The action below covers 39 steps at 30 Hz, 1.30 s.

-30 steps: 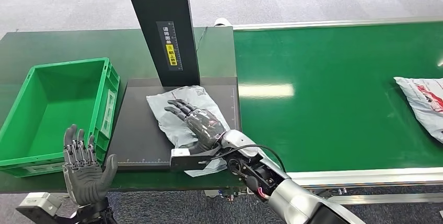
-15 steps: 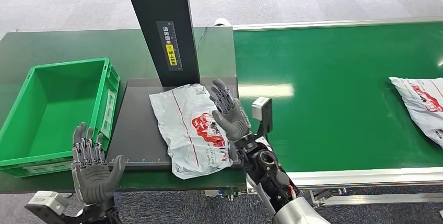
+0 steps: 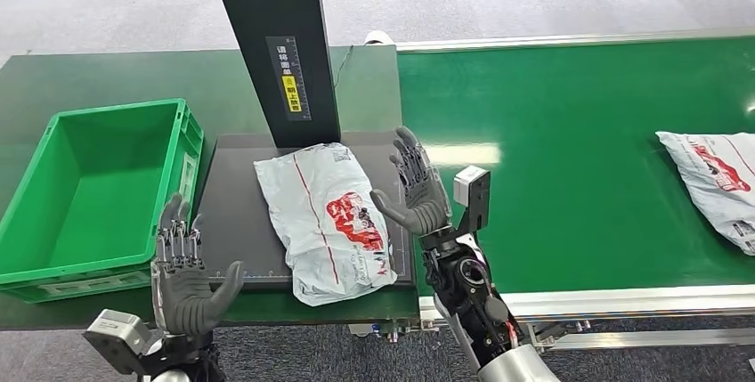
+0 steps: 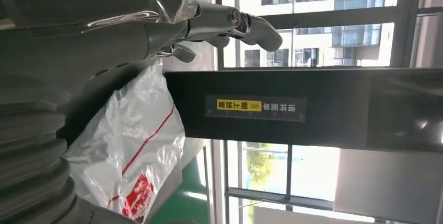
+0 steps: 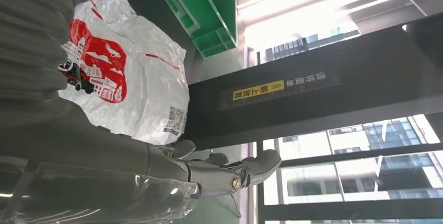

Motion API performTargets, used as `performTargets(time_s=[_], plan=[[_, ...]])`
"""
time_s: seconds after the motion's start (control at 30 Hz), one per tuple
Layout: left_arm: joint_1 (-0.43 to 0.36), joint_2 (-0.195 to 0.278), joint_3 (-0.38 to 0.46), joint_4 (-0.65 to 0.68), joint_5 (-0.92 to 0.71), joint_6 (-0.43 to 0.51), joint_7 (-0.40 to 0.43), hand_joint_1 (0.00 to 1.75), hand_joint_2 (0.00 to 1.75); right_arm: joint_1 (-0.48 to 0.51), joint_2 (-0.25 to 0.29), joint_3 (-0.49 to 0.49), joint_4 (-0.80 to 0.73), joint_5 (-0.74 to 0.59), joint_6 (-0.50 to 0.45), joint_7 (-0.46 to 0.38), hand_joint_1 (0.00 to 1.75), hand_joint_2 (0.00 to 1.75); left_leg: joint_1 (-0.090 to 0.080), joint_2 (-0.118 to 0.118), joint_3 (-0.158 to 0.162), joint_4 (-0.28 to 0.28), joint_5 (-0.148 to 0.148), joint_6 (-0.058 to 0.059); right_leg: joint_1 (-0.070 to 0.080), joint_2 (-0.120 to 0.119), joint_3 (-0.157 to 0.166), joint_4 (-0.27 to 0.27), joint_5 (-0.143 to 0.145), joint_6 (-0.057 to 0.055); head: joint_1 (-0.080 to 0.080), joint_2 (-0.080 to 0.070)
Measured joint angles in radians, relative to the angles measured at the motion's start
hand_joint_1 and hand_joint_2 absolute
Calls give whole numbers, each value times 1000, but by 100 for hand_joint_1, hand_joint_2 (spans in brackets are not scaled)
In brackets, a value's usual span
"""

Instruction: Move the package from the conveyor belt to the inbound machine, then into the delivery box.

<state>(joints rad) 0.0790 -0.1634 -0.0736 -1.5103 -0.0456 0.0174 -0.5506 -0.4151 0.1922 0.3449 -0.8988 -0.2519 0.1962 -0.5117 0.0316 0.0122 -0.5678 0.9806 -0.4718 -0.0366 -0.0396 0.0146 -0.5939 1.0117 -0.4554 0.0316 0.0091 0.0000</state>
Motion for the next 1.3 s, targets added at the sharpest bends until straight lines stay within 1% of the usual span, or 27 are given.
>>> performTargets(time_s=[0.1, 0.2, 0.3, 0.4, 0.5, 0.7, 0.8, 0.97, 1.1, 1.13, 1.23, 1.27, 1.3], plan=[[-14, 2, -11, 10, -36, 4, 4, 0, 175, 11, 0, 0, -24, 44, -40, -4, 0, 175, 0, -1, 0, 0, 0, 0, 0, 0, 0, 0, 0, 0, 0, 0], [-65, 6, -35, 43, -125, 13, 25, 0, 175, 26, 4, 1, -58, 161, -146, -4, 0, 175, 0, -1, 0, 0, 0, 0, 0, -1, 0, 0, 0, 0, 0, 0], [-149, 11, -78, 110, -274, 47, 77, 0, 175, 43, 10, 3, -105, 251, -220, 19, 0, 175, 0, -1, 0, 0, 1, 0, 0, -1, 0, 0, 0, 0, 0, 0], [-250, 14, -132, 220, -441, 92, 144, 0, 175, 66, 12, 3, -160, 299, -251, 50, 0, 175, 0, -2, 0, 0, 1, 0, 0, -1, 1, 0, 1, 0, 0, 0], [-340, 14, -180, 338, -563, 121, 228, 0, 175, 90, 9, 3, -219, 346, -285, 74, 0, 175, 0, -1, 0, 1, 1, 0, 0, -1, 0, 0, 1, 0, 0, 0], [-488, 12, -248, 575, -747, 133, 368, 0, 175, 130, 5, 1, -331, 397, -314, 81, 0, 175, 0, -1, 0, 1, 1, 0, 0, -1, -1, 0, 1, 0, 0, 0], [-548, 7, -276, 680, -837, 152, 440, 0, 175, 139, 5, -3, -363, 410, -318, 82, 0, 175, 0, 0, 0, 0, 1, 0, 0, -1, -1, 0, 1, 0, 0, 0], [-619, -4, -310, 822, -975, 171, 543, 0, 175, 144, 9, -21, -386, 431, -314, 83, 0, 175, 0, 0, 0, 1, 1, 0, 0, -1, 0, 0, 1, 0, 0, 0], [-657, -15, -314, 897, -1040, 151, 573, 0, 175, 141, 15, -42, -387, 443, -308, 83, 0, 175, 0, -1, 0, 0, 1, 0, 0, -1, 1, 0, 1, 0, 0, 0], [-664, -17, -315, 910, -1047, 145, 574, 37, 175, 140, 17, -47, -387, 444, -308, 83, 0, 175, 0, -1, 1, 0, 1, 0, 0, -1, 2, 0, 1, 0, 0, 0], [-676, -20, -314, 932, -1058, 132, 569, 164, 175, 138, 19, -55, -387, 446, -306, 84, 0, 175, 0, -1, 2, 0, 1, 0, 0, -1, 3, 0, 1, 0, 0, 0], [-676, -20, -312, 936, -1060, 132, 565, 171, 175, 137, 20, -57, -387, 447, -305, 84, 0, 175, 0, -1, 2, 0, 1, 0, 0, -1, 3, 0, 1, 0, 0, 0], [-676, -20, -311, 938, -1063, 136, 560, 172, 175, 136, 21, -59, -387, 447, -304, 84, 0, 175, 0, -1, 2, 0, 1, 0, 0, -1, 4, 0, 1, 0, 0, 0]])
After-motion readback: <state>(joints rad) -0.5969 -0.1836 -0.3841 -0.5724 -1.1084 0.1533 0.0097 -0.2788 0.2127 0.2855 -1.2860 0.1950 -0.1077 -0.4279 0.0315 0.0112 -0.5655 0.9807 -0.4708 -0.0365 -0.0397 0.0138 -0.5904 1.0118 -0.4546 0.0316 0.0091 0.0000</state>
